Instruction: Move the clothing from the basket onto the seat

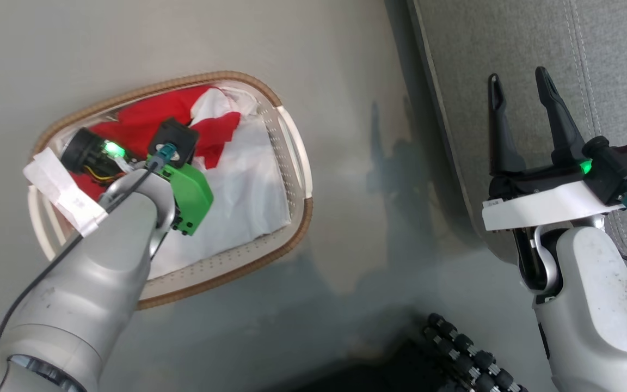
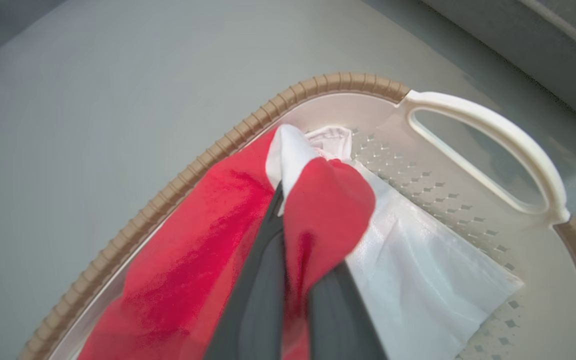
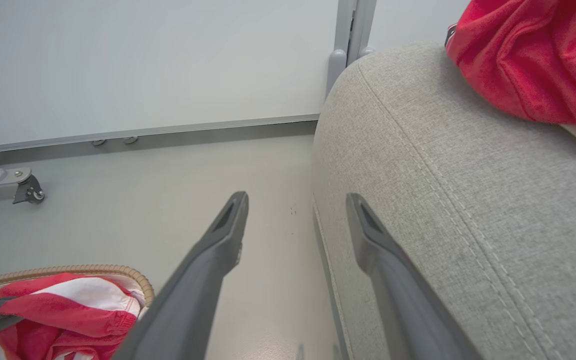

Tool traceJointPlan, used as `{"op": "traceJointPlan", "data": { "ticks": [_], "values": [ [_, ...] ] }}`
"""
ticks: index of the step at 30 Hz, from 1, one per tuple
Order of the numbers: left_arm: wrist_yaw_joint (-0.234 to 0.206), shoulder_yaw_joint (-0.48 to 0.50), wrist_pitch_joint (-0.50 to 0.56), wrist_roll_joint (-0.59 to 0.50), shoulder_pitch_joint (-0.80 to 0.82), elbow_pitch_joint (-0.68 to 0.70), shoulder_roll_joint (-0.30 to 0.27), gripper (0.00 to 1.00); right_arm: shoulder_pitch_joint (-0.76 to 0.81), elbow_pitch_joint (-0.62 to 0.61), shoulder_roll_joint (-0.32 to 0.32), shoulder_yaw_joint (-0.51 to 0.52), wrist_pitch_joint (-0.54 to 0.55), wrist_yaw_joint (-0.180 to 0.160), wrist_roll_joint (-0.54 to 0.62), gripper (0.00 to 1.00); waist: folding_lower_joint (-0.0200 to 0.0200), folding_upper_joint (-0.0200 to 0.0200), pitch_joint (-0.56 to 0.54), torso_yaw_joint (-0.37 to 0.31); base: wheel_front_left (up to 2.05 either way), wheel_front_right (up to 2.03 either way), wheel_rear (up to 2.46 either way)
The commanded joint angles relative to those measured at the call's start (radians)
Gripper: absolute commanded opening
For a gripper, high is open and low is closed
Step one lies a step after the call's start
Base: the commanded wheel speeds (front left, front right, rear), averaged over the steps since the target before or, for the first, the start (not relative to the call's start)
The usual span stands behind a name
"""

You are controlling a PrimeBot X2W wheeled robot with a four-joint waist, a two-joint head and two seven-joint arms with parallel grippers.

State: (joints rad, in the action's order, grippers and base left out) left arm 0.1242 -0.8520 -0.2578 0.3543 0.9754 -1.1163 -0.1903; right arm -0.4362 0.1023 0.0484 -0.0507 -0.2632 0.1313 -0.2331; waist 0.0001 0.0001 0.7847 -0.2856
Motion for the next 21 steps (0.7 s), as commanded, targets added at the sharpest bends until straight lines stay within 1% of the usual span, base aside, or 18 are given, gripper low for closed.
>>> {"op": "traceJointPlan", "data": {
  "ticks": [1,3,7,13,18,21],
  "values": [
    [0.006,-0.005,-0.009,0.007,-0.018,0.023,0.01,0.0,0.019,0.011,0.004,0.008,-0.002,-0.001,0.012,1.0,-0.0001,-0.0001,-0.091,0.061,0.0,0.0,0.0],
    [0.008,-0.013,-0.008,0.013,-0.034,0.072,0.013,0.0,0.033,0.028,0.004,0.019,-0.002,-0.001,0.024,1.0,-0.0001,-0.0001,-0.137,0.08,0.0,0.0,0.0],
    [0.007,-0.048,-0.006,0.037,-0.076,0.172,0.0,0.0,0.068,0.06,0.004,0.032,-0.002,-0.001,0.051,1.0,-0.0001,-0.0001,-0.238,0.112,0.0,0.0,0.0],
    [0.007,-0.112,-0.007,0.109,-0.11,0.302,-0.021,0.0,0.138,0.127,0.004,0.042,-0.002,-0.001,0.079,1.0,-0.0001,-0.0001,-0.42,0.152,0.0,0.0,0.0],
    [0.007,-0.183,-0.005,0.18,-0.085,0.375,-0.037,0.0,0.193,0.174,0.004,0.037,-0.002,-0.001,0.092,1.0,-0.0001,-0.0001,-0.565,0.167,0.0,0.0,0.0],
    [0.007,-0.231,0.002,0.231,-0.045,0.422,-0.057,0.0,0.215,0.202,0.004,0.018,-0.002,-0.001,0.099,1.0,-0.0001,-0.0001,-0.647,0.167,0.0,0.0,0.0]
  ]
}}
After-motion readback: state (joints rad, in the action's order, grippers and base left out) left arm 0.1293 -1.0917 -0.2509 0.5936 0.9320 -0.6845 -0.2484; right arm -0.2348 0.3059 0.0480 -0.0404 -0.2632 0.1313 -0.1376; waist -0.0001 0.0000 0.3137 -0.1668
